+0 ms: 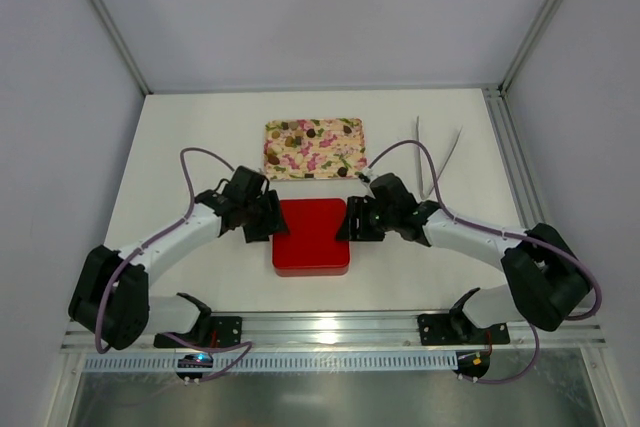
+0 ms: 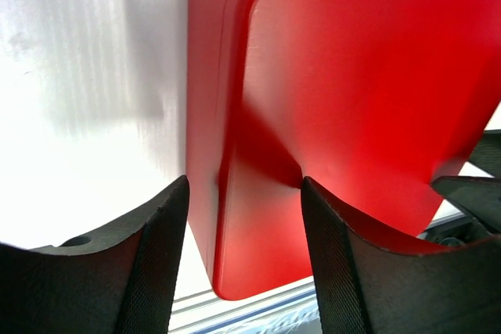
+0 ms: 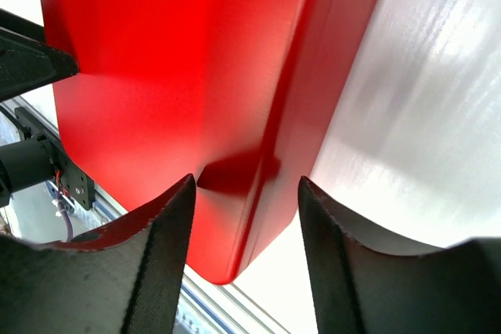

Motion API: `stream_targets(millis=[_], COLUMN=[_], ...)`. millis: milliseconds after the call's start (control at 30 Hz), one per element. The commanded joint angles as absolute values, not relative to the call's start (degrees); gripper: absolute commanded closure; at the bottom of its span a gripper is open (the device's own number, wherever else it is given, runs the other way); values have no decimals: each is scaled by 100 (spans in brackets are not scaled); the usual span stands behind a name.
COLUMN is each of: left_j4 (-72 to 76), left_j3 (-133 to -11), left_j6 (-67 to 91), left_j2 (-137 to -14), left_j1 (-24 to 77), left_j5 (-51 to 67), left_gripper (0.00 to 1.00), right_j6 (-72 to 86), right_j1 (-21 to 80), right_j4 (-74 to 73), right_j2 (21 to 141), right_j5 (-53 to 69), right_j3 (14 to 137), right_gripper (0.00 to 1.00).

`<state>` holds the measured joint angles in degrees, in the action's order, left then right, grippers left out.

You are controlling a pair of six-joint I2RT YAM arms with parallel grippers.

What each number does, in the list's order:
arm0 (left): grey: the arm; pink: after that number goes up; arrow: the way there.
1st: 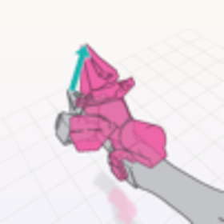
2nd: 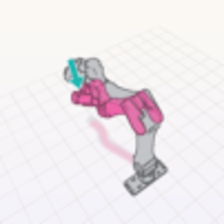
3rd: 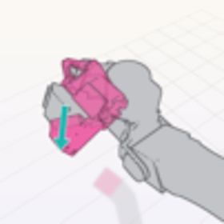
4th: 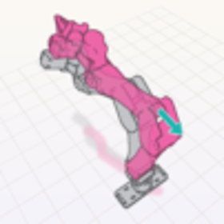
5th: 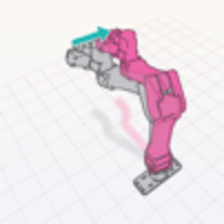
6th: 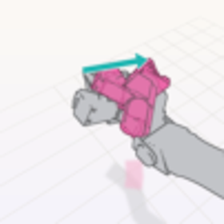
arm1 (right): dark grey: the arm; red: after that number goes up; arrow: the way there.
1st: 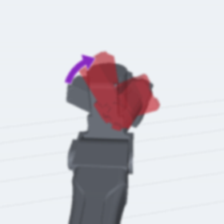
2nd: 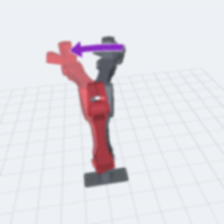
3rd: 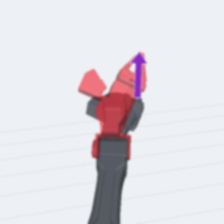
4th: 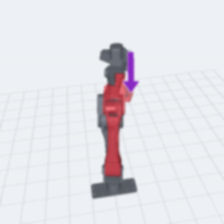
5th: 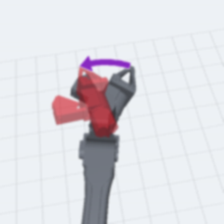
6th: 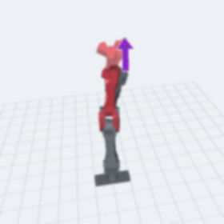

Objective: Pack the chocolate

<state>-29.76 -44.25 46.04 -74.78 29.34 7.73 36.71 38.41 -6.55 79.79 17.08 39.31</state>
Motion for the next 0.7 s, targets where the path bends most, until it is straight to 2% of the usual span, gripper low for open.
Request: stream_targets(millis=[0,267,533,667], left_j4=[-3823,-4227,-4772,-4799], left_j3=[-4613,-5264,-6406,-6828], left_j6=[4202,3762,3270,3112], left_j2=[-7410,-7374,-7146,-6856], left_j1=[2962,2813,2786,2786], left_j5=[352,159,53,53], left_gripper=[41,32,24,21], right_j6=[3472,3287,3068,2875], right_j1=[3718,3402,2945,2839], right_j4=[-835,-1133,-1423,-1739], right_j2=[7665,7208,6434,5925], right_j5=[1767,1837,1679,925], right_j3=[4034,4306,4807,5150], right_gripper=[42,38,33,25])
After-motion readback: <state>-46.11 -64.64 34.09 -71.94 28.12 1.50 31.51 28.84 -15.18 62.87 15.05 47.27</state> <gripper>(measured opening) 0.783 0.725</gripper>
